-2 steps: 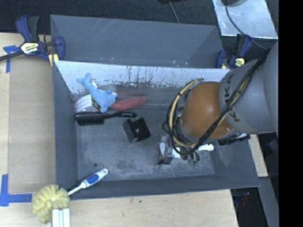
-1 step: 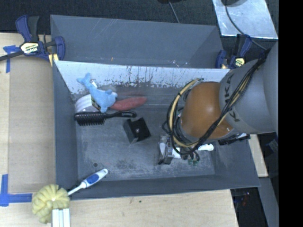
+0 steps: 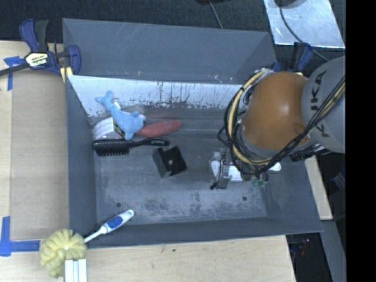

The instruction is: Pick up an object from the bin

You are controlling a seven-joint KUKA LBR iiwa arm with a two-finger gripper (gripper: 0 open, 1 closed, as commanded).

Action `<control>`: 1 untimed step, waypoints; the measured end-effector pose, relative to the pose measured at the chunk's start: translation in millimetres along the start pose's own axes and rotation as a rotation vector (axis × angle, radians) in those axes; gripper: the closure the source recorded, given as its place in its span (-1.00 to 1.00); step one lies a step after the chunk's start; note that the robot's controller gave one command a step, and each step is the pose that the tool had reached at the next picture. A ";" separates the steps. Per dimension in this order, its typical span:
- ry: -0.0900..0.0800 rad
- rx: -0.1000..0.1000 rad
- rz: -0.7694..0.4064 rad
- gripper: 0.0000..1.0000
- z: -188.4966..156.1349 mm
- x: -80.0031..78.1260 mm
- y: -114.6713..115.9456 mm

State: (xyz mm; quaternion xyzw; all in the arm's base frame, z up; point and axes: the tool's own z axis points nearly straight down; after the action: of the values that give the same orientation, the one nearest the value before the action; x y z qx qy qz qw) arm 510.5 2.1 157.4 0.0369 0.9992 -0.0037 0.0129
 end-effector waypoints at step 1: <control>-0.009 -0.001 -0.002 1.00 -27.3 -1.9 0.2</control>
Offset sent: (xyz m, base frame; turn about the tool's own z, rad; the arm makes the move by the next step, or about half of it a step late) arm 0.0504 0.0161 0.0119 -0.1270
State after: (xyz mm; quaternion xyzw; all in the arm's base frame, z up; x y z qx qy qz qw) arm 511.8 2.3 184.7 0.0360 0.9992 -0.0036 0.0175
